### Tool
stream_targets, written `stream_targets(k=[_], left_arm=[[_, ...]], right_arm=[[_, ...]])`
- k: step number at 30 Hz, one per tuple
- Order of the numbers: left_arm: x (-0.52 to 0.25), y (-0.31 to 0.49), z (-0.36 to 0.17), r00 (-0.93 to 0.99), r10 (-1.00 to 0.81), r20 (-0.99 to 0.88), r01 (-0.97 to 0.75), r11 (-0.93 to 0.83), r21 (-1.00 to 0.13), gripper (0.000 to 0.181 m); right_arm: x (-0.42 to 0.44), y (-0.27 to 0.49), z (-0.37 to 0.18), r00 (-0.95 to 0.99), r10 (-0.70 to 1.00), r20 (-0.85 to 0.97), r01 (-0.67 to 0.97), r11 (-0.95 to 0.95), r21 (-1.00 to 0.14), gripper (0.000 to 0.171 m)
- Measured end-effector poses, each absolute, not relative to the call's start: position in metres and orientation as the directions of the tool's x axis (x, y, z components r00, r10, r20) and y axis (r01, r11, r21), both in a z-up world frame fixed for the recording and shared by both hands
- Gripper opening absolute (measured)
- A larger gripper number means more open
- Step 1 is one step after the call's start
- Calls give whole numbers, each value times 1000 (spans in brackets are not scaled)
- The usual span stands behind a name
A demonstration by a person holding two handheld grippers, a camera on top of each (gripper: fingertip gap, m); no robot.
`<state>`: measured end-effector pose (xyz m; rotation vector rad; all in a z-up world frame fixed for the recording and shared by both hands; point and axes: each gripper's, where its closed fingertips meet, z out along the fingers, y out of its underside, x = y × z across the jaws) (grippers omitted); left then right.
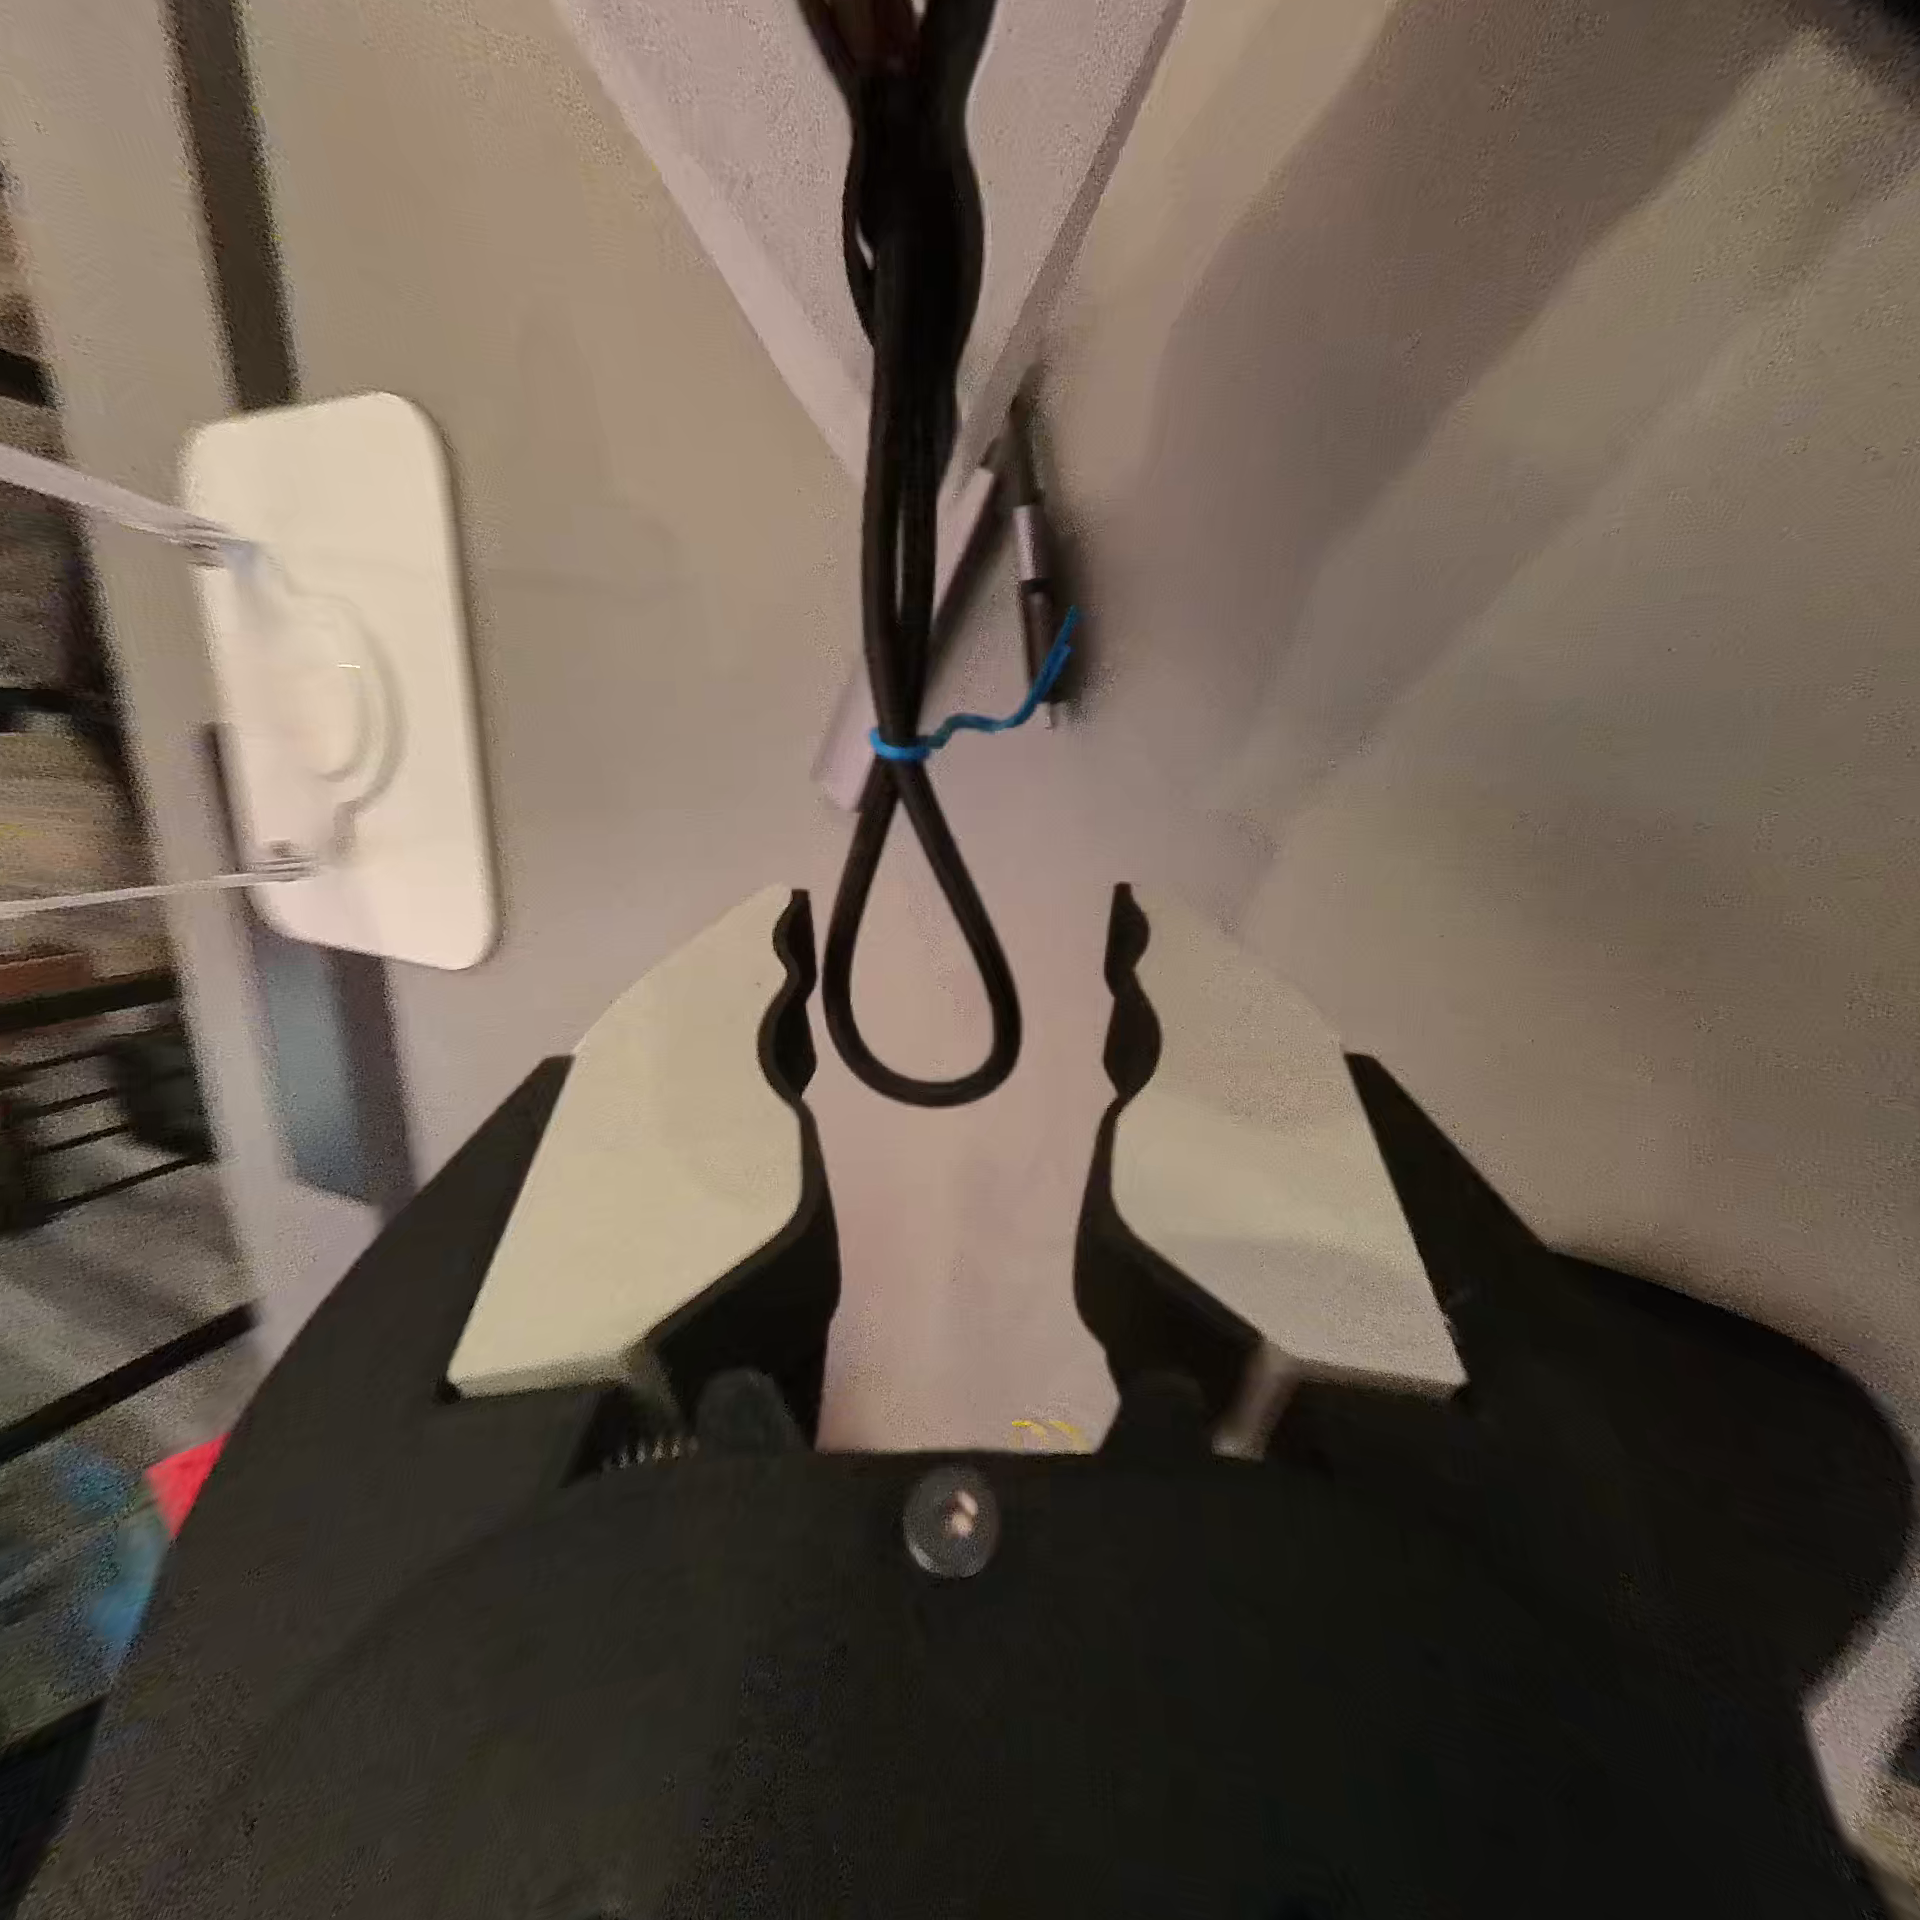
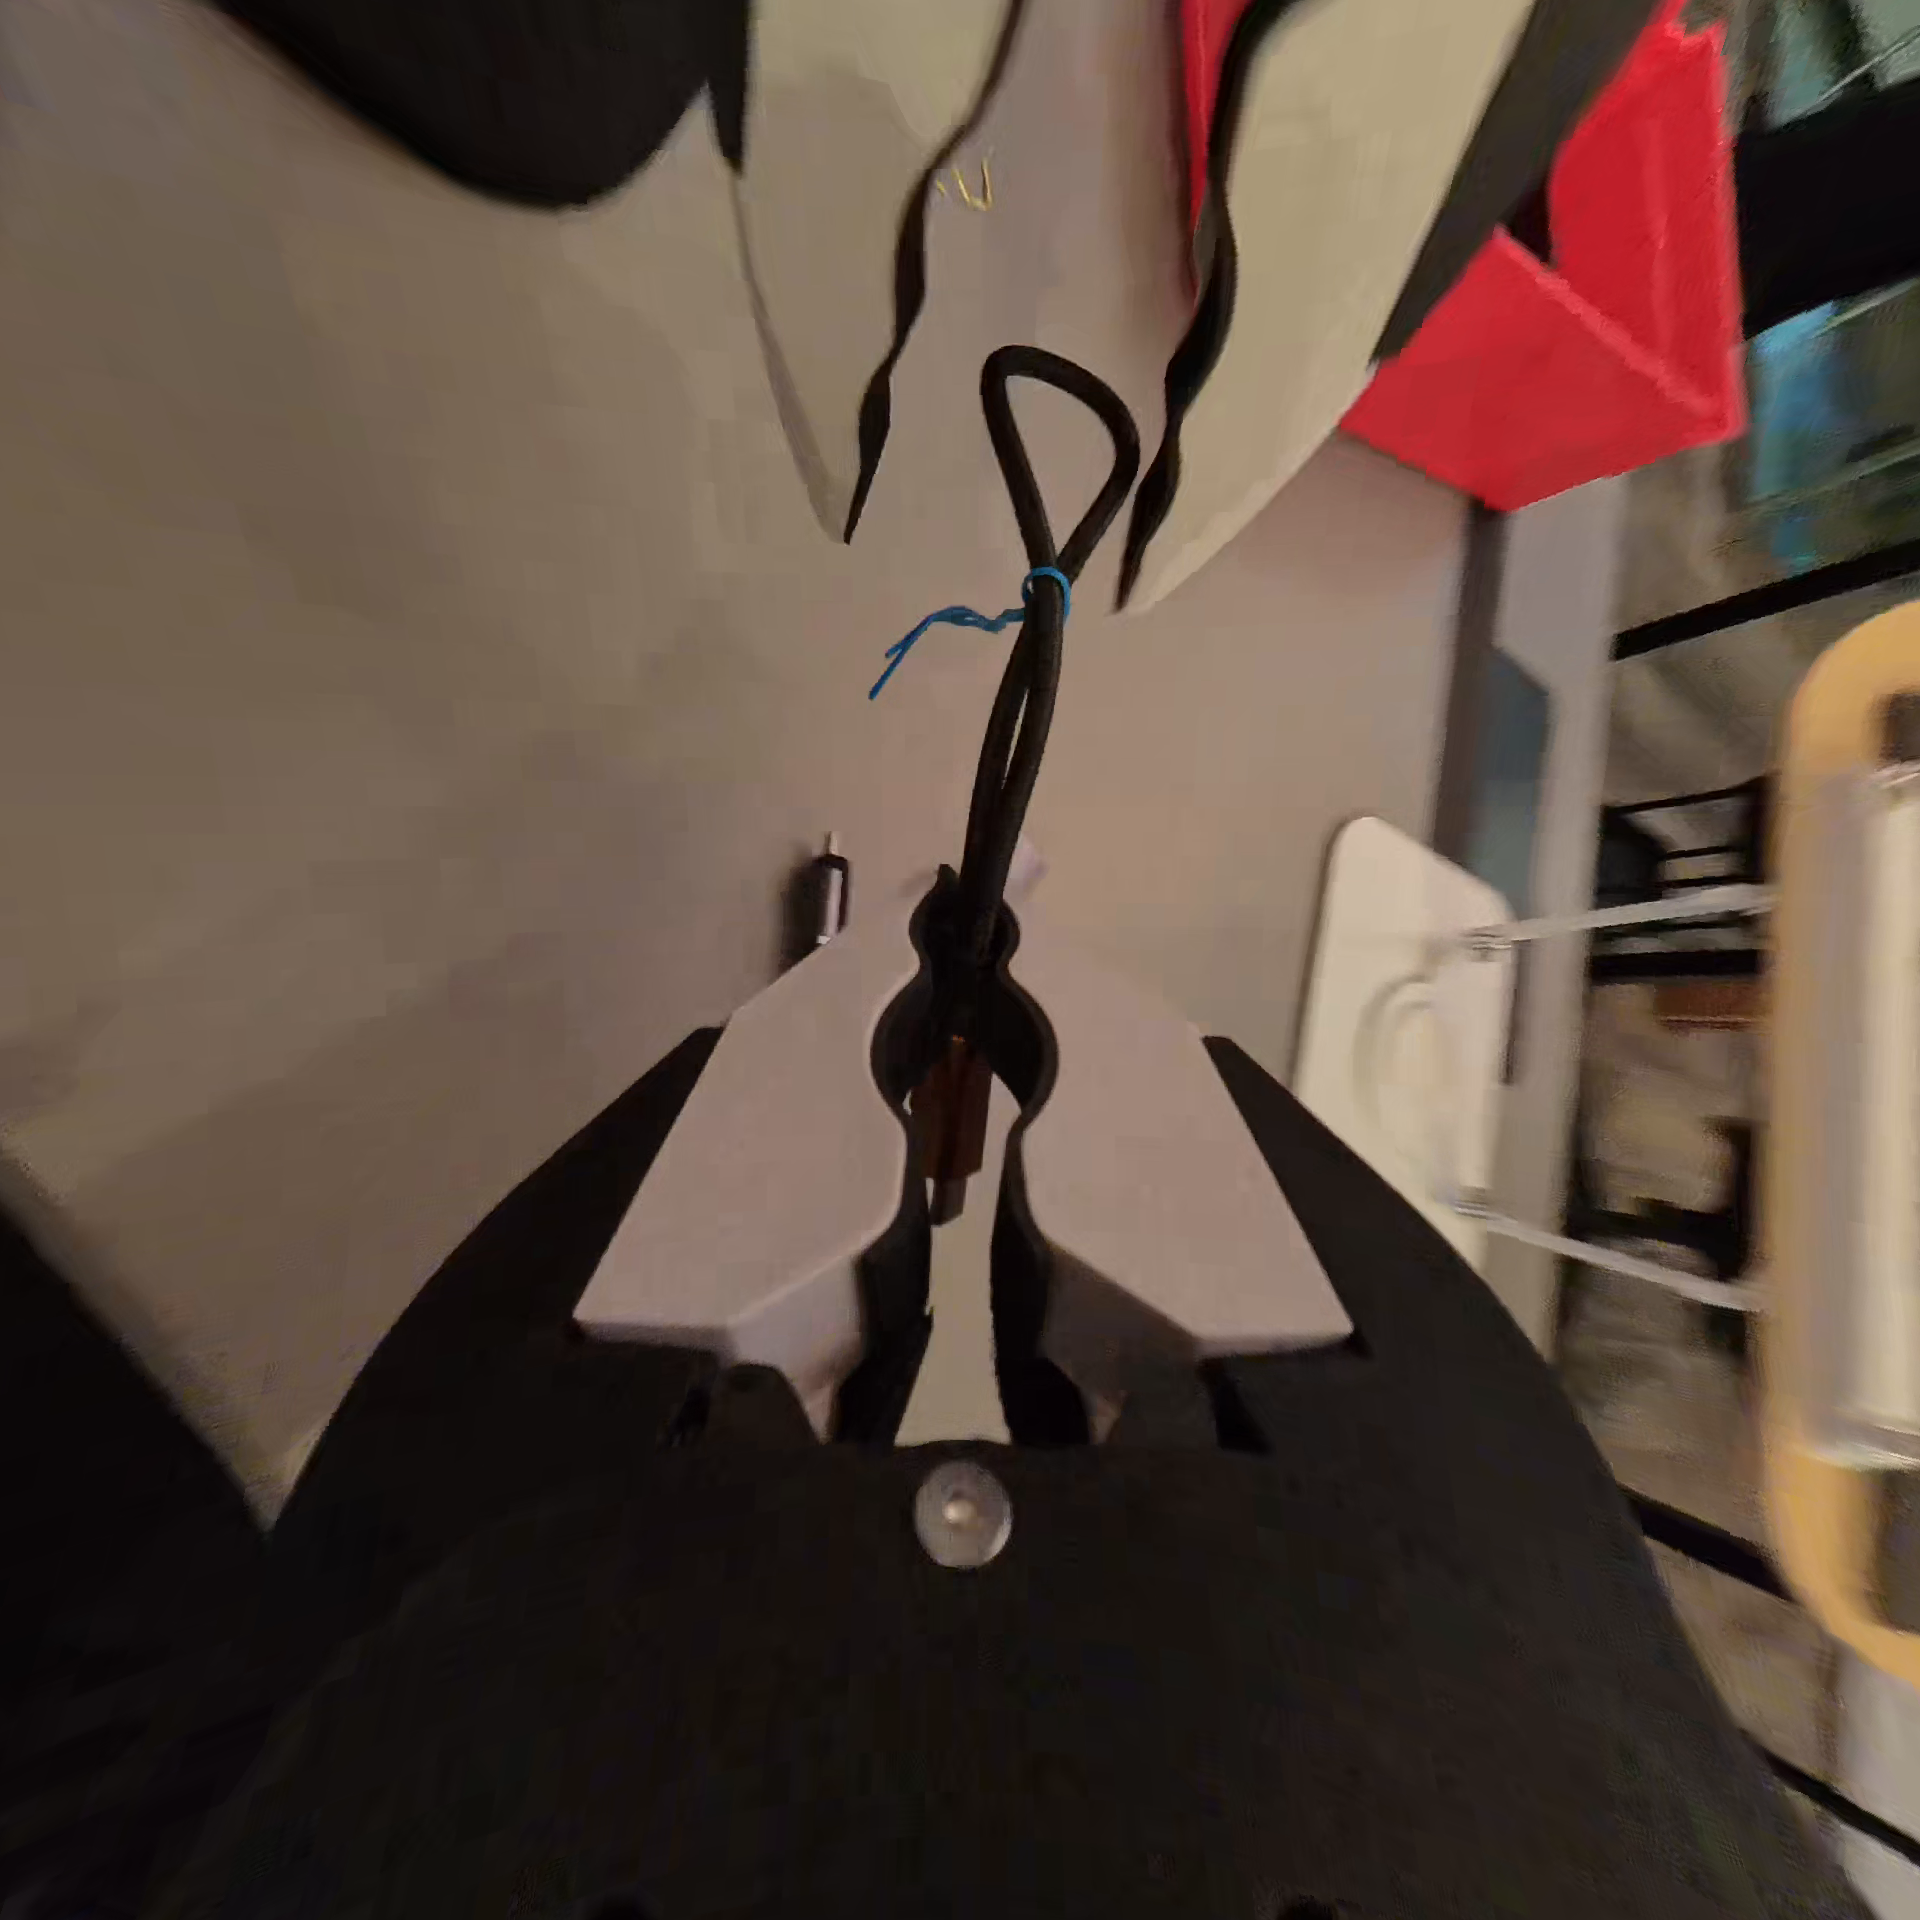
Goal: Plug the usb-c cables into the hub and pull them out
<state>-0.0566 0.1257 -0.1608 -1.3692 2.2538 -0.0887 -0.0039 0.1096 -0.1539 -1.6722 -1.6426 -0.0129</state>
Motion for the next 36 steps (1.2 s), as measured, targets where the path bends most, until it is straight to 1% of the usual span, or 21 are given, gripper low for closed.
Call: stream_targets(k=[2,4,6,9,12,13,16,17,18,19,20,22,24,26,28,30,31,32,34,36], left_arm=[[-60,121,-169,-367,-896,-250,-847,433,-309,53],[-60,116,-174,-379,-907,-184,-848,420,-325,33],[-57,119,-174,-364,-908,-206,-847,415,-333,30],[-55,123,-173,-357,-899,-254,-843,427,-328,22],[-53,126,-170,-360,-882,-305,-831,452,-325,5],[-53,126,-169,-366,-875,-316,-827,462,-321,2],[-52,132,-167,-352,-859,-371,-831,469,-298,1],[-52,136,-166,-340,-852,-398,-833,470,-292,1],[-51,140,-164,-324,-847,-422,-836,465,-291,1],[-52,142,-164,-303,-853,-425,-844,448,-296,1],[-51,144,-162,-279,-857,-433,-847,431,-309,1],[-49,148,-159,-213,-877,-432,-848,385,-363,0],[-47,148,-155,-150,-910,-387,-832,328,-448,1],[-44,147,-152,-79,-942,-327,-804,254,-538,1],[-39,146,-146,-4,-961,-275,-752,184,-633,1],[-36,151,-141,78,-956,-282,-705,147,-693,1],[-35,153,-139,110,-946,-305,-688,149,-711,1],[-33,155,-137,139,-922,-360,-682,175,-710,1],[-30,156,-135,168,-858,-485,-693,247,-677,1],[-24,154,-135,193,-798,-572,-701,295,-649,1]], right_arm=[[-3,112,-146,110,780,616,887,203,-415,0],[-1,113,-144,65,736,674,907,238,-347,0],[4,115,-147,36,713,701,927,238,-290,0],[1,112,-145,77,726,683,904,239,-355,0],[4,116,-145,97,727,680,902,225,-368,0],[4,117,-144,104,724,682,900,223,-375,0],[4,121,-140,107,691,715,905,230,-358,0],[3,122,-140,116,688,716,906,222,-360,2],[4,125,-138,137,678,722,908,206,-366,18],[6,128,-135,167,663,730,910,181,-373,38],[9,130,-133,202,650,733,908,156,-389,52],[12,127,-124,262,627,734,884,149,-443,55],[19,124,-113,357,599,717,844,122,-522,59],[32,125,-99,525,555,645,746,65,-663,56],[48,125,-85,700,501,509,576,26,-817,50],[63,124,-79,824,485,294,350,-28,-936,52],[61,121,-76,840,524,143,195,-45,-980,51],[57,119,-76,824,567,-7,49,-84,-995,49],[43,117,-74,720,653,-236,-178,-154,-972,50],[31,118,-71,623,693,-364,-309,-209,-928,53]])
